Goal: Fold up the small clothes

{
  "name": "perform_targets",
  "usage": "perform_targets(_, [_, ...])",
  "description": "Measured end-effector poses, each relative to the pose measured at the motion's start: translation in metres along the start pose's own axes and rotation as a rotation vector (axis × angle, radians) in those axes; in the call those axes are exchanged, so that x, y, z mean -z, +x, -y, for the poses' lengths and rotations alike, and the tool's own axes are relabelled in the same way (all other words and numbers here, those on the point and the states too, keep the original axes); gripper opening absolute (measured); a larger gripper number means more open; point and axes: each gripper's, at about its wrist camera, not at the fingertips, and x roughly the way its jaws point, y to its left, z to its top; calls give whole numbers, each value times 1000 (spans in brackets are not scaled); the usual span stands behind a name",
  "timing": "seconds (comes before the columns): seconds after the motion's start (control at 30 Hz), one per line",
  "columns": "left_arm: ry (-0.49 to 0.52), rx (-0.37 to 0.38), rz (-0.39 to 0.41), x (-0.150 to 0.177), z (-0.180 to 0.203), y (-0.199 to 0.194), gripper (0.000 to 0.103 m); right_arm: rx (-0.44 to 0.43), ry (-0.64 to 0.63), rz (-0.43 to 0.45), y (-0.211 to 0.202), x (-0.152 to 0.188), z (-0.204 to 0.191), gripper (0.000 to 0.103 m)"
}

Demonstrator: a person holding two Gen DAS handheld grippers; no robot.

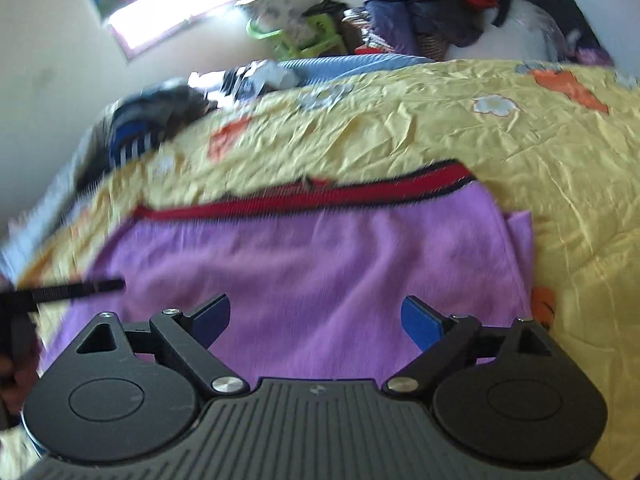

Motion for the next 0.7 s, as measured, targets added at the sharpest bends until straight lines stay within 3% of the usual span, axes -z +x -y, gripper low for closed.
perform_targets(0.43, [71, -41, 26, 31, 10, -19, 83, 90, -176, -22, -10, 38, -45, 92])
perform_targets(0.7, [84, -27, 19, 51, 6, -27, 84, 137, -211, -38, -12, 53, -55, 92])
